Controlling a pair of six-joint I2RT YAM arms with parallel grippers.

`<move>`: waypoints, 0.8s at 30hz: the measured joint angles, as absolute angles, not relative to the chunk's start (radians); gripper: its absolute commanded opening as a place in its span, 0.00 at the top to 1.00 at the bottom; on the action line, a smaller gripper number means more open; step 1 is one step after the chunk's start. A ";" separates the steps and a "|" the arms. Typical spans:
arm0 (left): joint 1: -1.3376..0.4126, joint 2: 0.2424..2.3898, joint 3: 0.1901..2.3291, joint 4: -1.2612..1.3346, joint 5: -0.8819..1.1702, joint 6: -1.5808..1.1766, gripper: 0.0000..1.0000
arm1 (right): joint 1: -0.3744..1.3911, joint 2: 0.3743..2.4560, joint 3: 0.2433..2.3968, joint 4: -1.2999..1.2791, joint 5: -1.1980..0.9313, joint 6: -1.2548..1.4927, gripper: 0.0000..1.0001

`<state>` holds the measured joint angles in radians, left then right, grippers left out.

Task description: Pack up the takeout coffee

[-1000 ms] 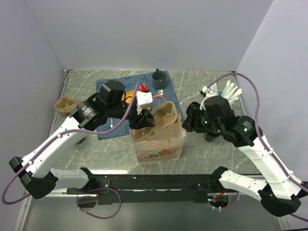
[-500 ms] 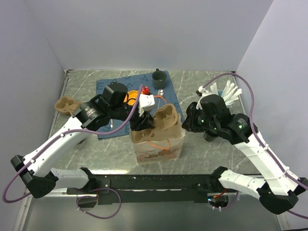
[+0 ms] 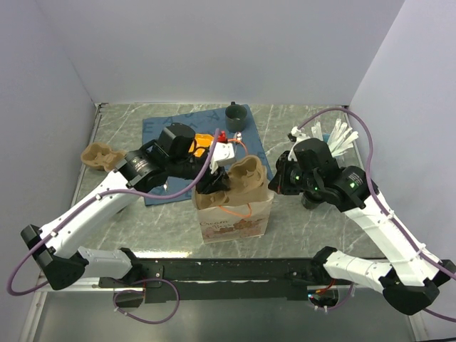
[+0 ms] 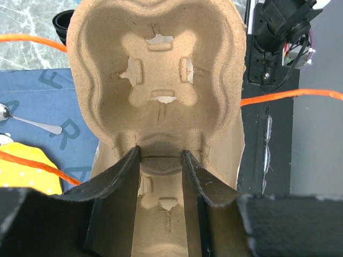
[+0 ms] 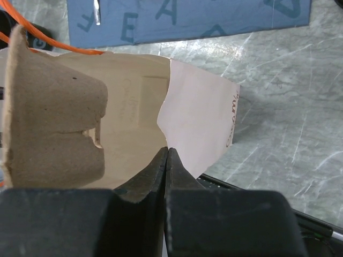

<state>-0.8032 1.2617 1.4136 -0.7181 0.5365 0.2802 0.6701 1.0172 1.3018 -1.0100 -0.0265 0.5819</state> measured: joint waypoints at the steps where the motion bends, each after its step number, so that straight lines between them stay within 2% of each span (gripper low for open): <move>1: -0.807 1.262 1.412 -0.719 0.532 0.281 0.77 | 0.670 1.019 1.303 -1.010 -0.025 0.581 1.00; 24: -0.913 1.360 1.412 -0.817 0.359 0.324 0.78 | 0.670 1.023 1.309 -1.010 -0.007 0.567 1.00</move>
